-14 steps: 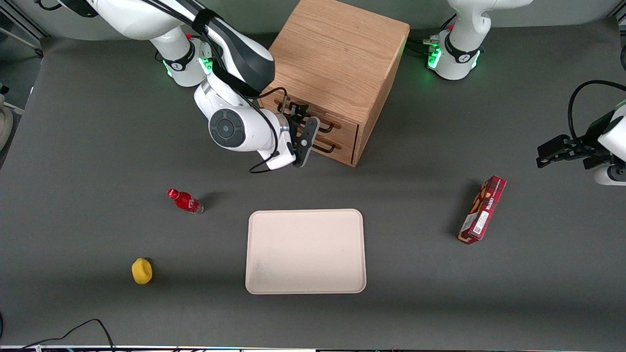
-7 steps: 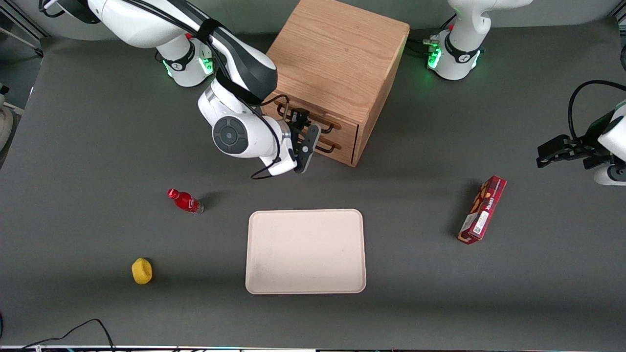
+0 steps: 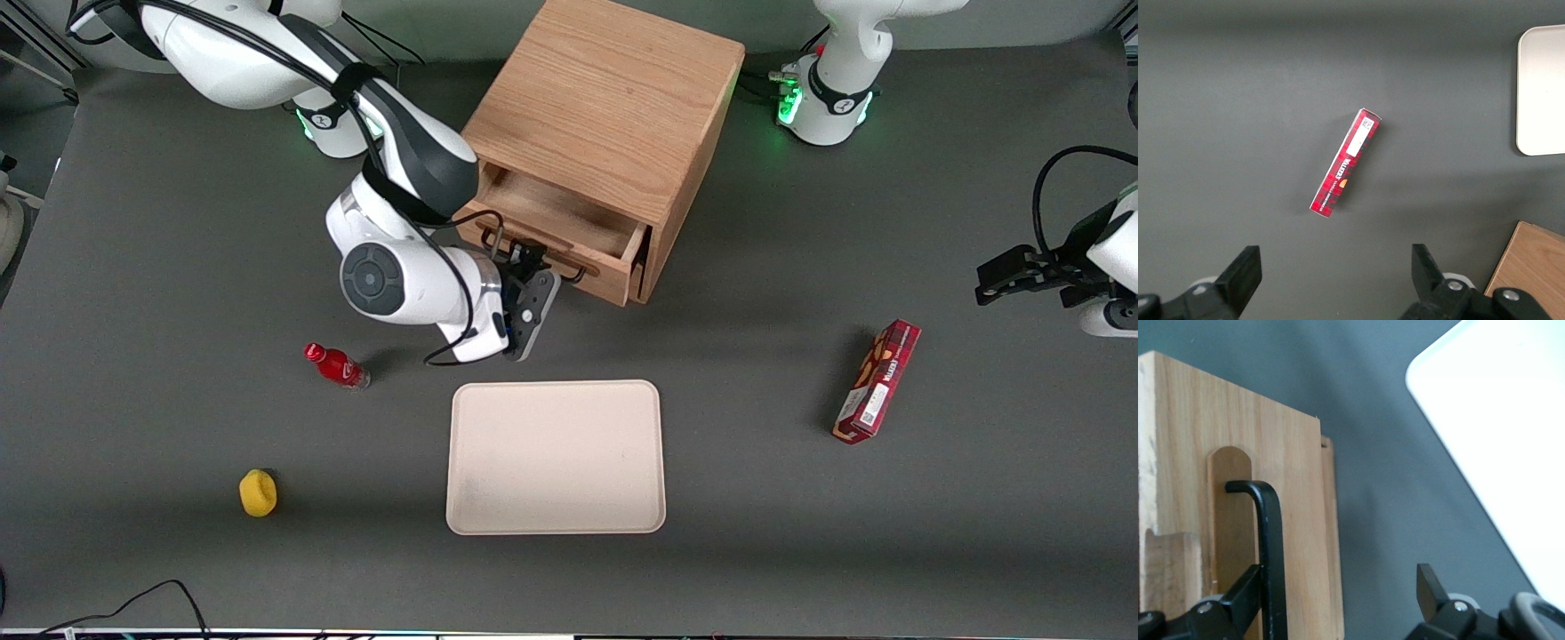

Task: Open upper drawer
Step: 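Pull the handle outward with the right gripper, sliding the drawer open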

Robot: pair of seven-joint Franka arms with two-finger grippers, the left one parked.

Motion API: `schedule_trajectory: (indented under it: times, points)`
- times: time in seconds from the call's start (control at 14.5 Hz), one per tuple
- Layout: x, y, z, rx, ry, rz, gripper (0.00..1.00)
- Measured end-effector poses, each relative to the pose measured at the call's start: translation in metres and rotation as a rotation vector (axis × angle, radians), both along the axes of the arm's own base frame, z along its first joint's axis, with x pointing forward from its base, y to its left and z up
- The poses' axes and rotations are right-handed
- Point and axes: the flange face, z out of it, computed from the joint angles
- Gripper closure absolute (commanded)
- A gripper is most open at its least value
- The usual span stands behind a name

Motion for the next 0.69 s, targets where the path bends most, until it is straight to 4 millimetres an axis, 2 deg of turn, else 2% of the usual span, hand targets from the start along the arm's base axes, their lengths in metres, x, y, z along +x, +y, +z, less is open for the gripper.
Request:
schedule_trajectory:
  times: [0.21,0.55,0.69]
  points:
    - [0.02,-0.017,0.002,-0.028,-0.034,-0.013,0.0]
    - [0.042,-0.027,-0.004,-0.037,-0.081,0.037,0.0]
    - [0.055,-0.04,-0.003,-0.034,-0.105,0.054,0.0]
